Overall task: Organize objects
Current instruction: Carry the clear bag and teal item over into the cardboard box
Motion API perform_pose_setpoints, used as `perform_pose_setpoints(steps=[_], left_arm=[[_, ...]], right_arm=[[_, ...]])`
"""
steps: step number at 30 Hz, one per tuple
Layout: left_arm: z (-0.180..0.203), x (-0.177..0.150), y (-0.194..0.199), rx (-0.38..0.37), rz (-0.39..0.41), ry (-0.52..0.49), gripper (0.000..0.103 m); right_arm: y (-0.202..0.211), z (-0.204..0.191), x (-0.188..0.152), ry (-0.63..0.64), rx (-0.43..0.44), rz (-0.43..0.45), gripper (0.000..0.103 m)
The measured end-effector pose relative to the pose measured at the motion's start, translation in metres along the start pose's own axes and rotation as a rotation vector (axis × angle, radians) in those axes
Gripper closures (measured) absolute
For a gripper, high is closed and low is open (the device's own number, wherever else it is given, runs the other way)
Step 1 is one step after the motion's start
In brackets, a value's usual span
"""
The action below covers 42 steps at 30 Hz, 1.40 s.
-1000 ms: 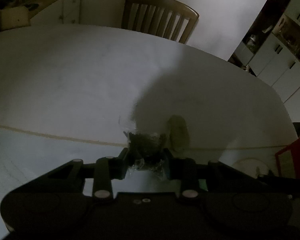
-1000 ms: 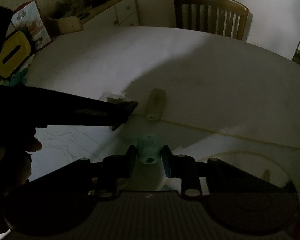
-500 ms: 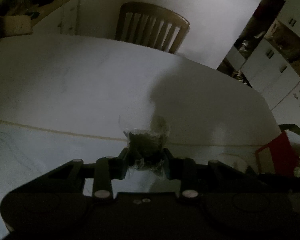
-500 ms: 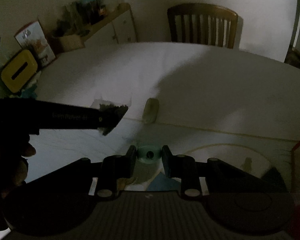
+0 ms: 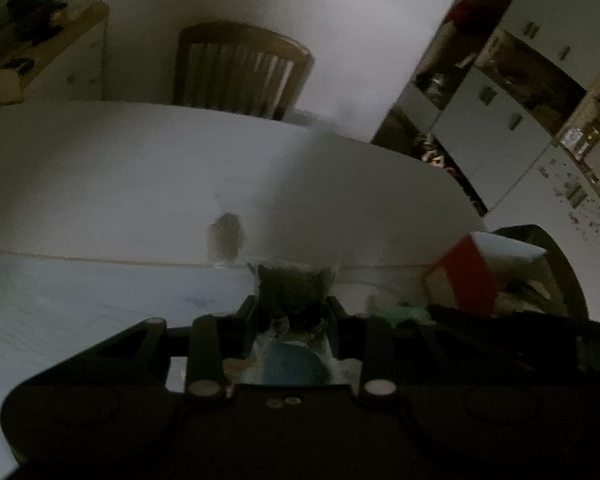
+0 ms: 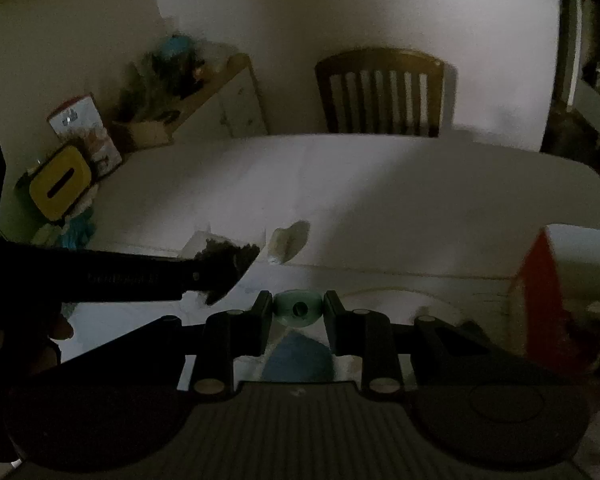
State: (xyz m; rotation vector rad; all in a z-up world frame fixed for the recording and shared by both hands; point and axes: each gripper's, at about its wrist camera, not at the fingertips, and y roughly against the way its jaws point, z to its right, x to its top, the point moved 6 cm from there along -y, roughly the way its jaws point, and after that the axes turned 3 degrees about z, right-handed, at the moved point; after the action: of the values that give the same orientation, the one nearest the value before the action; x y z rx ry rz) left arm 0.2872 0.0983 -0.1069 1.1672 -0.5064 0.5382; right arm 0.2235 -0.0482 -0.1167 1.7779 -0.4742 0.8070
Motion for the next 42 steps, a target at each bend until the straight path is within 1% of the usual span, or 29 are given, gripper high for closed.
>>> perform_pose_setpoints(steps=[10,15,21,32,39,42], left_arm=[[0.077,-0.008,0.014,-0.056,-0.011,-0.059,0.070],[0.117,-0.016,0.012,-0.082,-0.021,-0.101,0.070],[0.167,-0.027,-0.001,-0.106,-0.035,-0.154,0.070],[0.241,-0.043,-0.039,-0.112,-0.082,-0.232,0.070],[0.272,-0.053,-0.071,-0.095,-0.131,-0.277,0.070],[0.281,-0.059,-0.087,-0.069,-0.160,-0.299,0.070]], right_arm=[[0.070,0.055,-0.003,-0.035,-0.027,0.063,0.076],[0.096,0.090,-0.009,-0.056,-0.047,0.084,0.076],[0.120,0.134,-0.018,-0.080,-0.075,0.103,0.076],[0.142,0.218,-0.040,-0.140,-0.146,0.099,0.076],[0.145,0.266,-0.058,-0.161,-0.209,0.076,0.076],[0.140,0.285,-0.065,-0.163,-0.233,0.049,0.076]])
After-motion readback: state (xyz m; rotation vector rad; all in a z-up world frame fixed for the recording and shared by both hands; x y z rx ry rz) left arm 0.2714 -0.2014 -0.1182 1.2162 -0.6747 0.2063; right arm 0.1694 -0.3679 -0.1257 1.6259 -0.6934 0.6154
